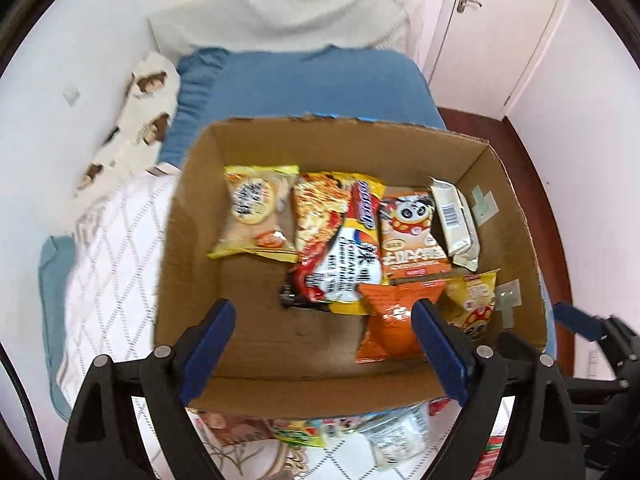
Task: Organize snacks
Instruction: 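Place both bags into the cardboard box and open both tools, then grasp the white wrapped bar with left tool while right tool grasps red packet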
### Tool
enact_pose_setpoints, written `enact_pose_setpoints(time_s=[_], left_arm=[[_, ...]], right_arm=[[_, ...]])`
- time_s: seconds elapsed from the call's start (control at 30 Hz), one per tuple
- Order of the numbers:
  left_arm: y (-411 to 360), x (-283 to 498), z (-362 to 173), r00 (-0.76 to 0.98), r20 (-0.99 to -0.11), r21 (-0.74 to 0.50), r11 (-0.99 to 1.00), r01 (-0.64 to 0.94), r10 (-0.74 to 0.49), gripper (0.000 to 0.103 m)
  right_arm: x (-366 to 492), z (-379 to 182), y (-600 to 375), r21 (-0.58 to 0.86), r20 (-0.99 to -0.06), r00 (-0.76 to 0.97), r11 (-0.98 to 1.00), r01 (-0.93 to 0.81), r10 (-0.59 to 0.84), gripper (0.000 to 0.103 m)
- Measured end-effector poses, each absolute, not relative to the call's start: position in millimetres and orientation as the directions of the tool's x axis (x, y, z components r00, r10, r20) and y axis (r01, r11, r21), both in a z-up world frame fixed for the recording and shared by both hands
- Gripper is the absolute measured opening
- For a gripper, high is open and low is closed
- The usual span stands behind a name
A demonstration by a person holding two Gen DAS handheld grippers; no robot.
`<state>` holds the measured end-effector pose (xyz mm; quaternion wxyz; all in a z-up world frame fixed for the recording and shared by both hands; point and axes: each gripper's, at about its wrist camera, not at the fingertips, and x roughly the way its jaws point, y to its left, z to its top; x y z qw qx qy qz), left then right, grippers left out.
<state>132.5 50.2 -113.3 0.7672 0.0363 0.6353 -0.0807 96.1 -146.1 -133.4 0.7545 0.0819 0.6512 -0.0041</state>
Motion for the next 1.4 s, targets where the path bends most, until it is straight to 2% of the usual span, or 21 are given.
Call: enact_pose_setpoints(time_s=[0.47,0.83,0.97,1.0,1.07,1.3,1.4], left_arm=[[74.9,82.4,-60.1,0.334,-0.939,-0.026,0.985,0.171,-0.083,0.090],[89.5,30.6,-44.5,0.332,-0.935,-0.078,0.987,0.144,-0.122,0.090],[82.4,9.7,-66.4,0.255,-0.956,-0.106,0.981,0.160,-0.145,0.090],[76.7,4.7,-78.0,0.215,-0.964,-0.119,0.978,0.171,-0.155,0.090],[64.4,0.0,-100.2,0.126,-0.975,-0.156,0.970,0.187,-0.181,0.090],[28.1,4.2,-173.8,-0.127,-0.942,-0.320,0.945,0.069,-0.310,0.090],[6.2,8.0,-201.9,-0.179,-0.940,-0.303,0.952,0.044,-0.291,0.090]], right_arm=[[51.9,-69.3,-128.7,0.105,-0.945,0.322,0.988,0.113,0.063,0.087],[9.1,-39.3,-121.8,0.154,-0.925,0.365,0.982,0.111,0.104,0.087],[-23.1,-62.8,-130.5,0.157,-0.949,0.293,0.979,0.131,0.113,0.085],[-32.3,-71.3,-134.2,0.162,-0.954,0.276,0.977,0.141,0.118,0.074],[-54.8,-97.5,-145.9,0.163,-0.970,0.207,0.969,0.184,0.124,0.067],[-125.9,-169.8,-208.0,0.148,-0.989,0.041,0.897,0.417,0.144,0.068],[-152.3,-190.2,-228.8,0.139,-0.988,0.009,0.853,0.503,0.156,0.070]])
